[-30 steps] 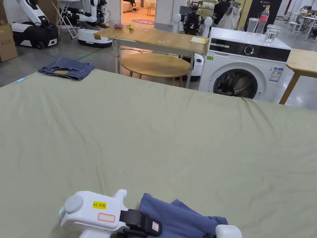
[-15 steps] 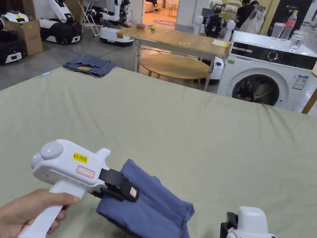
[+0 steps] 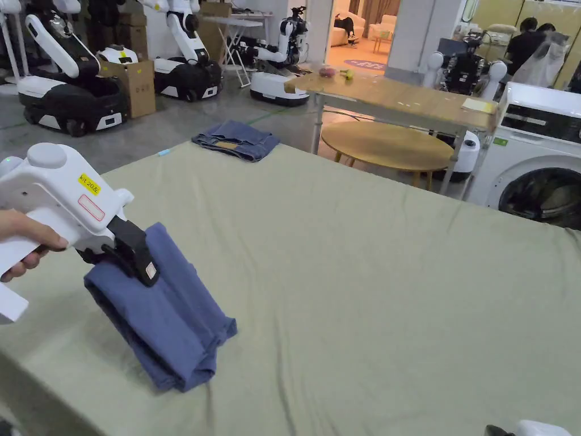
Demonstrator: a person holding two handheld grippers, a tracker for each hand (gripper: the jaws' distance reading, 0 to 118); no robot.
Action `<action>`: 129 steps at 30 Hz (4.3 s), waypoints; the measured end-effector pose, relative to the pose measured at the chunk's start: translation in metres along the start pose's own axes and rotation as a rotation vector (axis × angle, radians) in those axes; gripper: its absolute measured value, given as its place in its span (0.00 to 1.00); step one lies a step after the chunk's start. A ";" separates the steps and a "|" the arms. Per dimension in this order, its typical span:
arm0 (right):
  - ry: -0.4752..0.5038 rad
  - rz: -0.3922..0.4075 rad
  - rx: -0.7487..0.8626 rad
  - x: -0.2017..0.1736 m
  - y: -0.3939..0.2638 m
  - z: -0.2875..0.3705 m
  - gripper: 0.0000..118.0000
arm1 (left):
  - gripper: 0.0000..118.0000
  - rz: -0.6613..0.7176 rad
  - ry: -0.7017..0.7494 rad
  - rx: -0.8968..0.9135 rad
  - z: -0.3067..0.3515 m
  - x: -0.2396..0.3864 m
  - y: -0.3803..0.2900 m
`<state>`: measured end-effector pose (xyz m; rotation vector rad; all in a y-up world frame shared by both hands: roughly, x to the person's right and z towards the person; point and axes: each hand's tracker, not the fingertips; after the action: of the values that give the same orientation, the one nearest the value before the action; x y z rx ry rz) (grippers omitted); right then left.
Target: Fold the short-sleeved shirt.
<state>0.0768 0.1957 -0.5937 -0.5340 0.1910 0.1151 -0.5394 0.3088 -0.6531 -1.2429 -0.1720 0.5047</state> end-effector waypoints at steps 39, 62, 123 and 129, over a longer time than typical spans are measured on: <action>-0.024 -0.052 0.022 0.017 0.013 -0.002 0.00 | 0.46 -0.381 0.213 0.510 -0.093 0.116 -0.088; -0.152 -0.151 0.275 0.067 0.043 0.026 0.00 | 0.00 -0.490 0.207 1.036 -0.191 0.308 -0.157; -0.222 -0.325 0.272 0.076 0.049 0.021 0.78 | 0.72 -0.422 0.156 1.163 -0.172 0.296 -0.171; -0.223 -0.334 0.285 0.072 0.052 0.025 0.78 | 0.72 -0.415 0.169 1.176 -0.174 0.293 -0.174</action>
<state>0.1425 0.2573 -0.6132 -0.2598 -0.1005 -0.1761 -0.1664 0.2530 -0.5894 -0.0786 0.0282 0.0717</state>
